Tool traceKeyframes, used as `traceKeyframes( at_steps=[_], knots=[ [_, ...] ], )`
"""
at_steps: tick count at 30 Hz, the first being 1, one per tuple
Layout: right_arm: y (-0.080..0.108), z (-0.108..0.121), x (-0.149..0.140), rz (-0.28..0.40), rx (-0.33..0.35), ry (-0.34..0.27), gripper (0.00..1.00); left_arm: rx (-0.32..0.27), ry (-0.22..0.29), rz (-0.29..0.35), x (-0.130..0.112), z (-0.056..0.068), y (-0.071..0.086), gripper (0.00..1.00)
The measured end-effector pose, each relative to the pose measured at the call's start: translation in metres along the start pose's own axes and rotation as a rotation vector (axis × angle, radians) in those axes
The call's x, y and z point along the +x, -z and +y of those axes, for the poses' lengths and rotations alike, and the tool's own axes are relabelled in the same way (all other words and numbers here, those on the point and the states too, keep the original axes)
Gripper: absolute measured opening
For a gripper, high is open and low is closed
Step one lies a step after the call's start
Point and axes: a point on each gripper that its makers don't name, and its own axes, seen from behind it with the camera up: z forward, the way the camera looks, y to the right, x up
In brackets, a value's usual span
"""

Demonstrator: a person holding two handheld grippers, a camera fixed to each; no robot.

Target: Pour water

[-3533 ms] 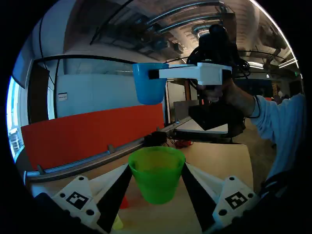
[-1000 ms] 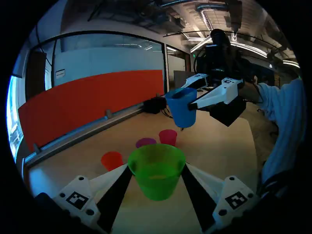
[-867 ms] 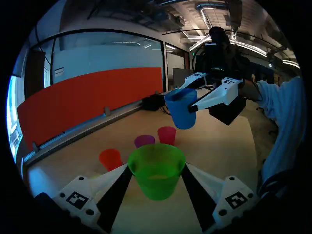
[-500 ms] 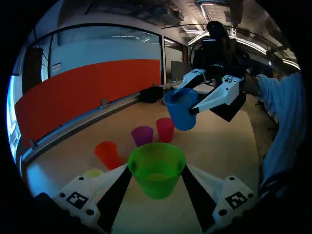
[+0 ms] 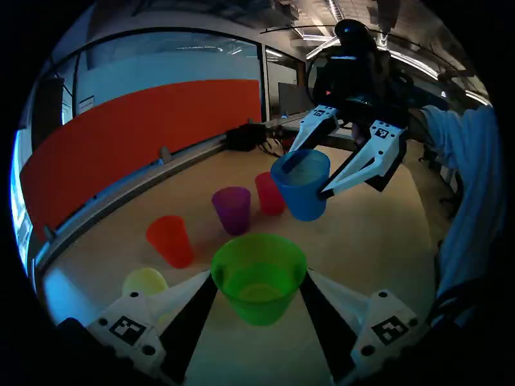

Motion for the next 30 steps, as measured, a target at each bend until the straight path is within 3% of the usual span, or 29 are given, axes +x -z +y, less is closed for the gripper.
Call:
traceKeyframes(
  at_steps=[15,30],
  knots=[
    [-0.025,-0.003,-0.032,-0.069,0.027,0.011,0.91,-0.020,-0.007,-0.065,-0.026,-0.007,-0.020,0.85],
    [-0.041,-0.003,-0.045,-0.090,0.036,0.010,0.91,-0.035,-0.008,-0.089,-0.038,-0.011,-0.034,0.85]
  ],
)
